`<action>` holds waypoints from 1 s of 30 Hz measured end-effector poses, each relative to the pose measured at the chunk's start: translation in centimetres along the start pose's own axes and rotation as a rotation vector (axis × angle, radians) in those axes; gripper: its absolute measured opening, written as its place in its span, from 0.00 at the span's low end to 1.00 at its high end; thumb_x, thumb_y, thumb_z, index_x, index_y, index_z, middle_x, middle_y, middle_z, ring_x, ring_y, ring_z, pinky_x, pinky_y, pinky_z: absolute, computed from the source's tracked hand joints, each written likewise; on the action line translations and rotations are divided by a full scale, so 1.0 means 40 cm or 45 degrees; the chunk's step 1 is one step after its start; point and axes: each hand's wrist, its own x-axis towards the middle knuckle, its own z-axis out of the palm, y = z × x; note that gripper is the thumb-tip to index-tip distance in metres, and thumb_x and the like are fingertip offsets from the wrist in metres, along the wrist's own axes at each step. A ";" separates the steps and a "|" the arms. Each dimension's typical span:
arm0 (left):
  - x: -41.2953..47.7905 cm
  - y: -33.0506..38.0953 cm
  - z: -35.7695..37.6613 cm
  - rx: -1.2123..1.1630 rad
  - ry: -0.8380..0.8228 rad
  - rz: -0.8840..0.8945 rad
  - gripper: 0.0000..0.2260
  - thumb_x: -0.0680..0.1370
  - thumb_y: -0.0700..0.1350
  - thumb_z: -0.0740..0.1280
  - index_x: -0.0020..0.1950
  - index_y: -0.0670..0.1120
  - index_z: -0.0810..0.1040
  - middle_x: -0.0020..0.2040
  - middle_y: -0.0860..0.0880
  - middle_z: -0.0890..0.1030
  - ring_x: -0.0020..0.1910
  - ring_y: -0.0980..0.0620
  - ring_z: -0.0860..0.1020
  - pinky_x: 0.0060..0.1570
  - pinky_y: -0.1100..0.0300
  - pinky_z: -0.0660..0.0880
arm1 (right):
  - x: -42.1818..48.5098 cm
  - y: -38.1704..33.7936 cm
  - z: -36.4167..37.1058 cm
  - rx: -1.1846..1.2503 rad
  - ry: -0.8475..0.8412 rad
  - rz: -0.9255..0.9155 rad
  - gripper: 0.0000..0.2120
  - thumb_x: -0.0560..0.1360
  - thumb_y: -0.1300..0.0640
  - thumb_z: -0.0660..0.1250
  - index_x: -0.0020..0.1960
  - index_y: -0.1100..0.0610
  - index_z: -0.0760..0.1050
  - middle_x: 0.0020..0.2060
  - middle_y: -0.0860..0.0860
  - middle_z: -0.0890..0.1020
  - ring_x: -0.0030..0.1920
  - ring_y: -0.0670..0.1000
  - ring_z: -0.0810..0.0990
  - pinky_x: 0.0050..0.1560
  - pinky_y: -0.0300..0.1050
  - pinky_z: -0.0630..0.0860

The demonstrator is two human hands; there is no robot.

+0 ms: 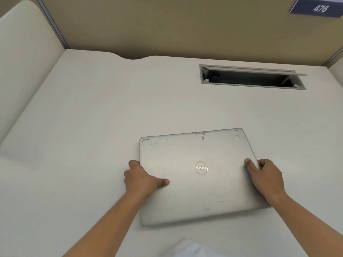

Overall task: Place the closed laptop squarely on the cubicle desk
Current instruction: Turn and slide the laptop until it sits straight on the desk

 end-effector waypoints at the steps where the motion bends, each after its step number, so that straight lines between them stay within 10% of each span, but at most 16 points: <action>1: 0.014 0.005 -0.010 0.011 -0.016 0.018 0.46 0.51 0.47 0.86 0.61 0.44 0.64 0.61 0.41 0.71 0.58 0.39 0.74 0.55 0.46 0.76 | -0.012 0.006 -0.003 0.007 -0.006 0.006 0.20 0.73 0.39 0.65 0.43 0.57 0.72 0.35 0.50 0.76 0.40 0.56 0.76 0.40 0.50 0.69; 7: 0.053 0.016 -0.039 0.184 -0.036 0.140 0.48 0.52 0.49 0.85 0.66 0.46 0.65 0.62 0.42 0.70 0.58 0.41 0.73 0.54 0.49 0.75 | -0.076 0.032 0.011 0.014 -0.029 0.009 0.19 0.73 0.39 0.67 0.37 0.54 0.70 0.30 0.49 0.74 0.34 0.54 0.75 0.34 0.49 0.69; 16: 0.053 -0.016 -0.027 0.212 0.041 0.233 0.49 0.53 0.53 0.84 0.70 0.48 0.65 0.63 0.43 0.70 0.63 0.40 0.72 0.58 0.46 0.74 | -0.086 0.024 0.023 -0.083 0.032 -0.037 0.17 0.74 0.42 0.66 0.49 0.56 0.72 0.43 0.52 0.78 0.44 0.56 0.77 0.41 0.49 0.70; 21: 0.026 -0.052 -0.001 0.301 0.183 0.417 0.50 0.60 0.63 0.77 0.76 0.49 0.58 0.64 0.43 0.68 0.66 0.41 0.67 0.62 0.49 0.68 | -0.103 -0.017 0.048 -0.221 0.063 -0.204 0.32 0.75 0.41 0.64 0.71 0.57 0.63 0.61 0.58 0.73 0.62 0.61 0.71 0.58 0.56 0.72; 30: -0.010 -0.102 0.050 0.582 0.529 0.676 0.43 0.71 0.70 0.61 0.75 0.41 0.61 0.60 0.41 0.71 0.55 0.43 0.69 0.55 0.50 0.72 | -0.125 -0.041 0.070 -0.402 0.150 -0.279 0.32 0.75 0.39 0.60 0.74 0.55 0.61 0.62 0.60 0.73 0.59 0.62 0.70 0.55 0.57 0.72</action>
